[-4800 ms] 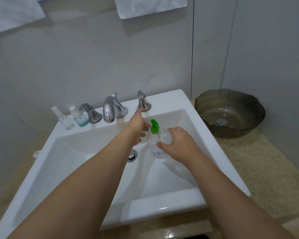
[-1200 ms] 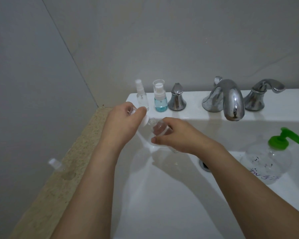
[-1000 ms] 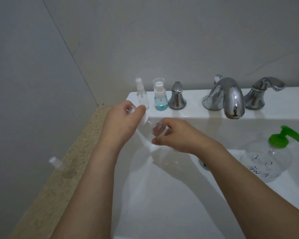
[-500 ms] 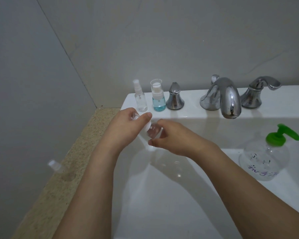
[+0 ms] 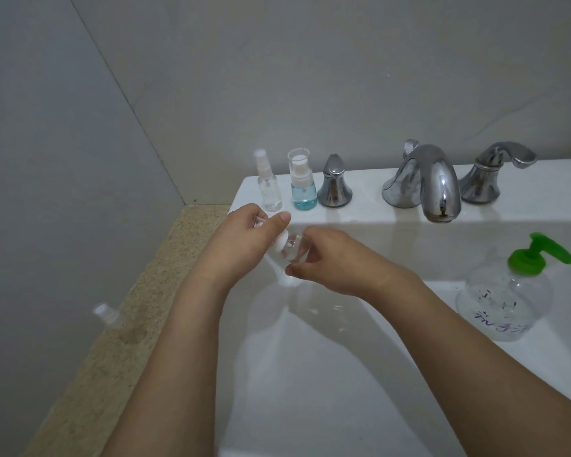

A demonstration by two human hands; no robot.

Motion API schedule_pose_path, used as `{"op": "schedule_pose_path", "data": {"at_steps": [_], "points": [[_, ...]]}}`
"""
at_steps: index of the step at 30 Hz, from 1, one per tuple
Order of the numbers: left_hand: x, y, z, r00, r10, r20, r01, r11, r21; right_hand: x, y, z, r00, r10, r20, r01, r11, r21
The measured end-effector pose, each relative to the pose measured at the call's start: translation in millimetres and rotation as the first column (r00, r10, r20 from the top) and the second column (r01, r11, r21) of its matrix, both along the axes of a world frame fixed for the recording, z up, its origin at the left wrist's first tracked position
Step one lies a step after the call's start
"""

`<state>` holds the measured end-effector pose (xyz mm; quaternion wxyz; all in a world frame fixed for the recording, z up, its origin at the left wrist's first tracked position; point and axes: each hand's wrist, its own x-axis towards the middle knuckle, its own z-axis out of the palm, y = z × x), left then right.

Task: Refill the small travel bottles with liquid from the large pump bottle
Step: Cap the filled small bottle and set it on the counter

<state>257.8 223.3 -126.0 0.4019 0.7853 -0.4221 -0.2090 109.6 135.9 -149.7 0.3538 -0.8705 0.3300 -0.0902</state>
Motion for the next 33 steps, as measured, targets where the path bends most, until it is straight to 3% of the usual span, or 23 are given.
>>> {"op": "schedule_pose_path", "data": {"at_steps": [4,8,13,17,22,26,30,33], "points": [[-1.0,0.0,2.4,0.988,-0.131,-0.082,0.125,0.990,-0.071,-1.9,-2.3,-0.5,0.999,-0.023,0.040,0.022,0.999,0.031],[-1.6,-1.7,-4.7,0.997,-0.063,-0.049,0.063,0.998,-0.010,-3.4,-2.3,0.0,1.000,-0.013,0.005,0.013,1.000,0.003],[-2.1,-1.4,-1.7,0.991,-0.061,-0.123,0.059,0.998,-0.019,-3.2,-1.6,2.9,1.000,-0.012,0.006,0.012,1.000,0.001],[-1.6,-2.4,-5.2,0.999,-0.016,-0.040,0.016,1.000,0.006,-2.5,-1.0,2.5,1.000,-0.003,-0.011,0.003,1.000,-0.005],[-2.8,-3.4,-4.8,0.996,-0.071,-0.059,0.071,0.997,0.006,-3.7,-2.4,2.3,1.000,-0.017,-0.006,0.017,1.000,0.014],[-1.8,-4.9,-9.2,1.000,-0.005,0.024,0.004,1.000,0.019,-3.2,-1.9,0.5,1.000,-0.007,-0.027,0.007,1.000,0.007],[-4.0,-3.6,-2.4,0.992,-0.074,-0.098,0.076,0.997,0.016,-3.9,-3.4,1.7,1.000,-0.011,-0.012,0.011,1.000,0.016],[-5.8,-3.4,-1.9,0.990,-0.031,-0.135,0.035,0.999,0.021,-4.1,-3.3,2.3,1.000,-0.008,-0.012,0.008,1.000,0.018]]}}
